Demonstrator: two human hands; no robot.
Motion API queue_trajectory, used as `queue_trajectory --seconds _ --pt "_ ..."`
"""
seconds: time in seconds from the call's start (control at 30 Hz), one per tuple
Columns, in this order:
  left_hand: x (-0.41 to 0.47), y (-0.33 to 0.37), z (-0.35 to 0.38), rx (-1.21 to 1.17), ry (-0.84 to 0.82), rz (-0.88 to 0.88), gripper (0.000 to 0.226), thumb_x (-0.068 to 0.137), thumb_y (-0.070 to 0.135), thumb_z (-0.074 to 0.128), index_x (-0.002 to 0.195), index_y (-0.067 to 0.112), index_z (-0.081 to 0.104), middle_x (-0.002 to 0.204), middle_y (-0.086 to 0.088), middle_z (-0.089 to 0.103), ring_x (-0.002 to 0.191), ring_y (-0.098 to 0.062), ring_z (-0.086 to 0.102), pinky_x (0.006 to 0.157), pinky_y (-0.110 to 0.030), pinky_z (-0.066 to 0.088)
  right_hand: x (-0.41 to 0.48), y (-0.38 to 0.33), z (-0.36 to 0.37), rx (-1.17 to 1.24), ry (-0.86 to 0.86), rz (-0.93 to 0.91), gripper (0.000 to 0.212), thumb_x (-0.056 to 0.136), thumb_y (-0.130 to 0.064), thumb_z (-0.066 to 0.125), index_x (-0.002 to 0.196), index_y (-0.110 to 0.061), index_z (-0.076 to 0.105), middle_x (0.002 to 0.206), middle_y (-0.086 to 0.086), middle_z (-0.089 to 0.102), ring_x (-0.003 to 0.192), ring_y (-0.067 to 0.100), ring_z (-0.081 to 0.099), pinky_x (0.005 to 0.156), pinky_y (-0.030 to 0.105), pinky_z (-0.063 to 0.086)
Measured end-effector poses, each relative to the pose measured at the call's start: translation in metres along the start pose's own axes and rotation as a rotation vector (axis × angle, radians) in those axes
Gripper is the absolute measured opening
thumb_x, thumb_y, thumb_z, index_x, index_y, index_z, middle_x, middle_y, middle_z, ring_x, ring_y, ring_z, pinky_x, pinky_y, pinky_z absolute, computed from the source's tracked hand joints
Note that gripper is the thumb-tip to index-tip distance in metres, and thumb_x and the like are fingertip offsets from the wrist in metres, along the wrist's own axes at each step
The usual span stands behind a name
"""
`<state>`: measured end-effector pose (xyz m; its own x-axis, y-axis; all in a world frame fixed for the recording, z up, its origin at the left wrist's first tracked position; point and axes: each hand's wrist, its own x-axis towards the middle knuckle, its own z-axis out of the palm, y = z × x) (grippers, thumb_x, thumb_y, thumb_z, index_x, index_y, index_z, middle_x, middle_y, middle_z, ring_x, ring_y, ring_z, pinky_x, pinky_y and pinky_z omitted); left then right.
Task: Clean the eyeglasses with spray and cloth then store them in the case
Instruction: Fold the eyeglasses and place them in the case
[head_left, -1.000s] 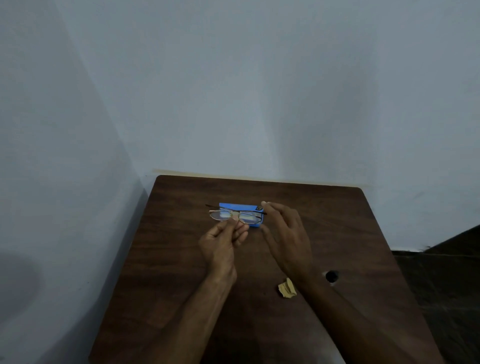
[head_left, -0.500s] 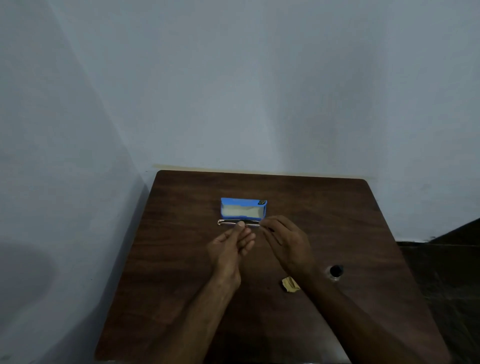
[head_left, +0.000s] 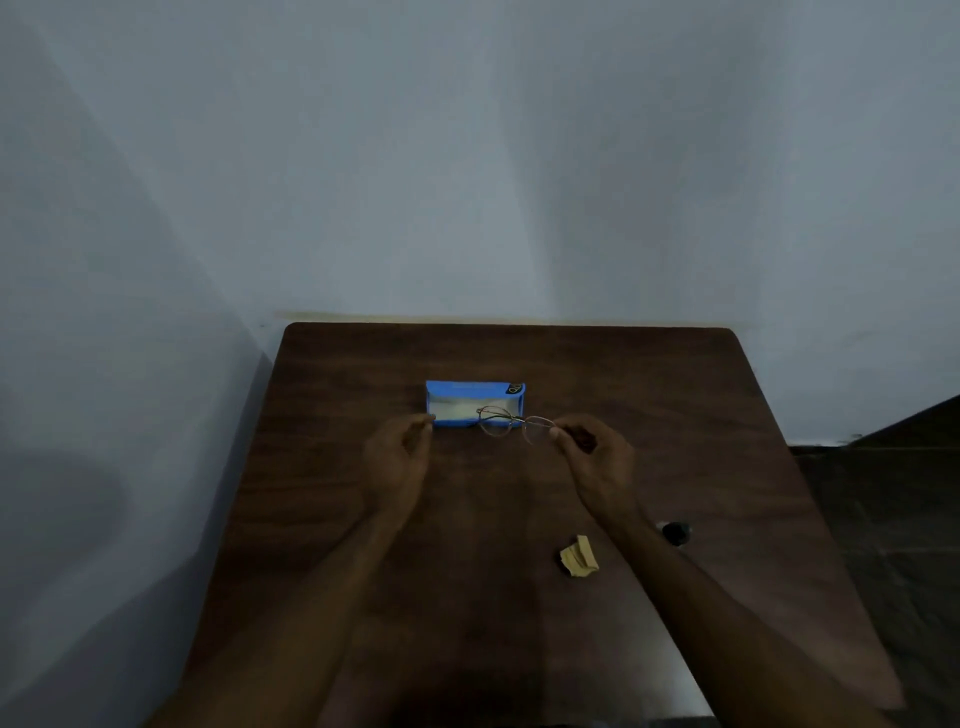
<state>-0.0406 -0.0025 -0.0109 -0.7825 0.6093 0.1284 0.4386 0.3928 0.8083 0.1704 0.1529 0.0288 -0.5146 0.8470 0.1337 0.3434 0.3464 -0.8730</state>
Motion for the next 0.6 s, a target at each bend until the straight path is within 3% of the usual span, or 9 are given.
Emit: queue_trajectory --seconds 0.13,0.3,0.4,0.47,0.6 --pt "0.027 -0.020 0.019 0.122 -0.200 0.032 0.026 0.104 0.007 0.065 0.129 0.006 0.073 0.133 -0.013 0.072 0.125 -0.028 0.066 0.110 -0.028 0.043 0.008 0.019 0.007 -0.039 -0.045 0.041 0.014 0.093 -0.020 0.073 0.094 -0.034 0.073 0.093 -0.020 0.072 0.089 0.003 0.069 0.077 0.015 0.054" --pt "0.049 -0.026 0.038 0.165 -0.268 0.060 0.030 0.108 0.008 0.060 0.136 0.005 0.070 0.139 -0.014 0.070 0.130 -0.029 0.065 0.112 -0.031 0.045 0.017 0.030 0.018 -0.004 -0.054 0.069 0.005 0.087 -0.048 0.071 0.090 -0.044 0.072 0.090 -0.019 0.074 0.083 0.005 0.072 0.072 0.019 0.057" --pt "0.059 -0.028 0.043 0.201 -0.253 0.068 0.032 0.107 0.011 0.060 0.138 0.009 0.068 0.139 -0.012 0.068 0.127 -0.027 0.065 0.106 -0.026 0.046 0.026 0.041 0.027 -0.001 -0.057 0.119 0.004 0.091 -0.032 0.075 0.095 -0.033 0.076 0.089 -0.015 0.076 0.083 0.008 0.072 0.076 0.034 0.061" --pt "0.066 -0.028 0.043 0.214 -0.255 0.092 0.039 0.103 0.009 0.066 0.142 0.010 0.065 0.141 -0.011 0.065 0.126 -0.027 0.065 0.106 -0.031 0.050 0.033 0.046 0.033 0.017 -0.048 0.162 0.007 0.092 -0.023 0.076 0.098 -0.026 0.078 0.091 -0.011 0.077 0.085 0.009 0.073 0.080 0.042 0.062" --pt "0.078 -0.028 0.039 0.203 -0.315 0.118 0.056 0.095 0.009 0.076 0.148 0.009 0.061 0.145 -0.011 0.060 0.127 -0.029 0.063 0.109 -0.039 0.052 0.050 0.048 0.042 0.031 -0.059 0.203 0.008 0.095 -0.016 0.073 0.099 -0.022 0.077 0.095 -0.007 0.077 0.089 0.012 0.073 0.083 0.046 0.062"
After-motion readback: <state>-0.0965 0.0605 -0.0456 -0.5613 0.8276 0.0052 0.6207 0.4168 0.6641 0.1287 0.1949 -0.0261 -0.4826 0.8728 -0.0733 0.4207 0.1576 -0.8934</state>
